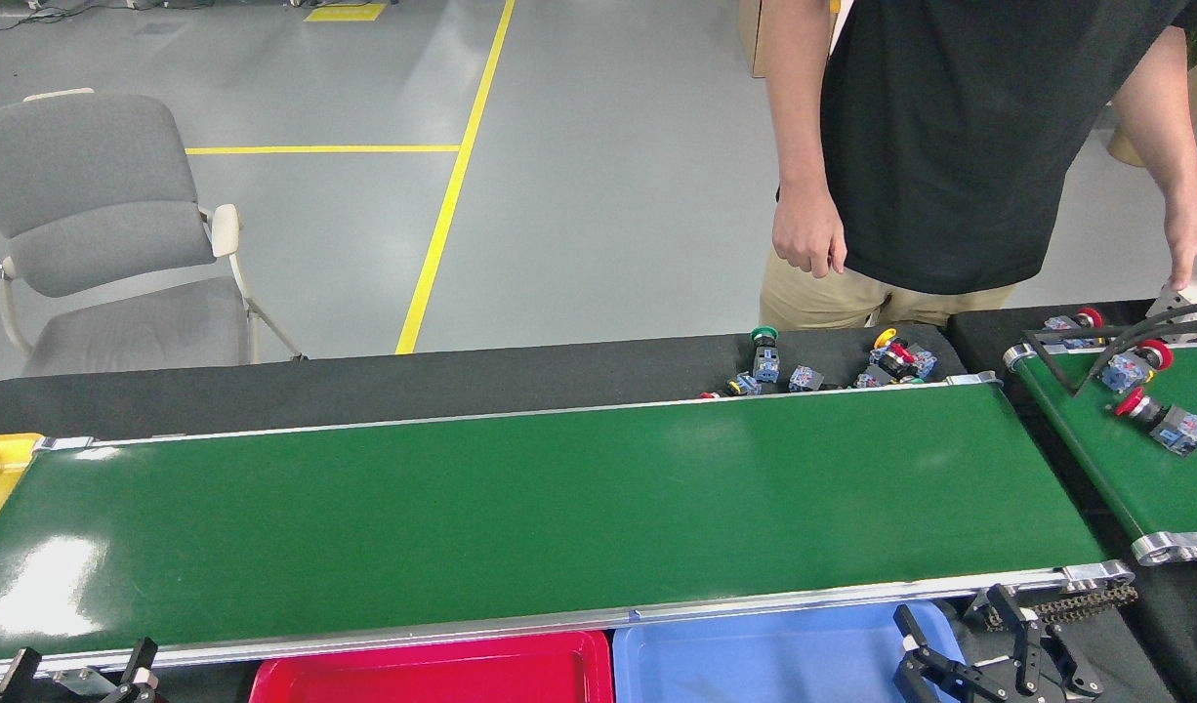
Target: Pick switch part from conveyor to tray
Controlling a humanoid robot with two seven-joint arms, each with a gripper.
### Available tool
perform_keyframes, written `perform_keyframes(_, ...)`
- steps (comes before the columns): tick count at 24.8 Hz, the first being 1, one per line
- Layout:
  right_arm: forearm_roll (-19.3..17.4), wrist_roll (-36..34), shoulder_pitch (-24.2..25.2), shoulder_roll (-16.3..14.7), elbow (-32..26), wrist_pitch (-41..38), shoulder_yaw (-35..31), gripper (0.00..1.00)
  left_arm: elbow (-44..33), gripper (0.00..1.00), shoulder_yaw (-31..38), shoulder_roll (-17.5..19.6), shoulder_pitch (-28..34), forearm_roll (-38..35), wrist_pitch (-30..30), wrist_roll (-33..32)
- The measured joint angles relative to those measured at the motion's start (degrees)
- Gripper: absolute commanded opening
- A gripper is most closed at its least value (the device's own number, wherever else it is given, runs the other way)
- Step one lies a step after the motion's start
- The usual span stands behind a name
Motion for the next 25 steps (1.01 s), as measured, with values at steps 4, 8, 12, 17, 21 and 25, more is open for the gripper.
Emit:
perform_keyframes(4,0.0,-0.11,-0.41,0.0,0.09,-0.06,-0.01,1.0,0.02,1.0,-0.78,0.0,0.69,-0.23,0.0,0.03)
perform_keyframes(8,-0.04,-0.18,-0.85,-0.93,0.64,-0.35,-0.06,1.0,0.3,1.0,-1.35,-0.28,0.77,-0.22,-0.08,0.21)
perform_keyframes(12,-0.05,-0.21,-1.44,-1.07,0.94,-0.28,-0.1,1.0,0.35,1.0,-1.38,-0.63,0.77,-0.19,-0.15,1.01)
perform_keyframes(17,-0.05,-0.21,-2.5,-1.07,1.2,-0.16,-0.09,1.0,0.36,1.0,-0.91,-0.62,0.73,-0.1,-0.01,4.74)
perform_keyframes(21,-0.05,-0.08,-3.1,-1.07,1.22,-0.15,-0.1,1.0,0.36,1.0,-0.58,-0.63,0.74,0.05,0.02,5.69)
perform_keyframes(25,-0.11,0.84,-3.92,-1.07,2.06,0.2,-0.21,1.0,0.24,1.0,-0.7,-0.62,0.81,0.05,0.25,5.82)
